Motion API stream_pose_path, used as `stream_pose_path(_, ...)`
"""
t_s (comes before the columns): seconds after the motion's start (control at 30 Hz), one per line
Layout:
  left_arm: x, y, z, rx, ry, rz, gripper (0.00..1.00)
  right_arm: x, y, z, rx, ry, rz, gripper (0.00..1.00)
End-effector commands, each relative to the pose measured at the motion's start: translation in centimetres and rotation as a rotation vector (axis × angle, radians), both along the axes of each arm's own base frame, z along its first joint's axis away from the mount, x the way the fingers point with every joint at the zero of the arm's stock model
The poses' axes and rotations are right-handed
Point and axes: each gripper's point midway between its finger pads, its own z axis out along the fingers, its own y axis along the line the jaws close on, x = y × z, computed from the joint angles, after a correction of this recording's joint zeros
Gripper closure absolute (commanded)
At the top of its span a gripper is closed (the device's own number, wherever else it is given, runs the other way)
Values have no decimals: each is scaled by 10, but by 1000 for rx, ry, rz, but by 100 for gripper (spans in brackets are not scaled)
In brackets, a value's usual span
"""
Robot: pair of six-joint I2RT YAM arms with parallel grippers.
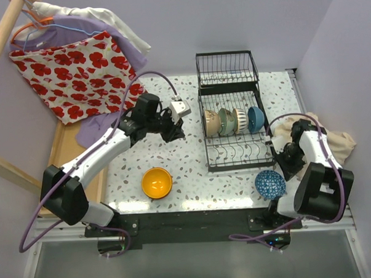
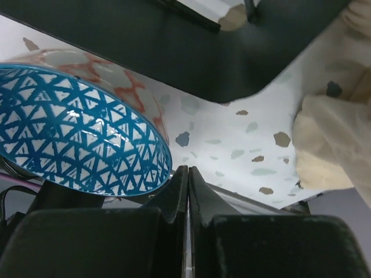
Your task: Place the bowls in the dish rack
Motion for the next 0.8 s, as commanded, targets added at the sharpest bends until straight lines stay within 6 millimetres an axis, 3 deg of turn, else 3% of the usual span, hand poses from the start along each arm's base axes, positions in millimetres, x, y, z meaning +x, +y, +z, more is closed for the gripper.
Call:
stream_pose_path(0.0,12,10,30,25,-134,-6,73,19,10,-1,86,-44,90,100)
stream_pose_path(0.17,13,10,32,25,-141,-4,71,14,35,-7,150,9,183,100)
stream_pose_path(0.37,20,11,32,27,-160,10,69,4,81,-7,175,46,334,100)
stream_pose_path(0.5,17,9,38,14,-180,-28,67,10,89,-7,168,59,378,100)
stream_pose_path(0.63,-9,1,51,-5,-220,-170,58,31,86,6,127,-12,345,100)
stream_pose_path(0.7,-41,-18,49,3,-317,-331,54,51,80,25,105,-106,293,100)
stream_pose_path(0.73,-70,-33,61,-28,-393,-422,52,58,79,37,103,-157,250,100)
stream_pose_path(0.77,-83,-39,62,-35,-464,-486,50,61,71,47,101,-187,191,98)
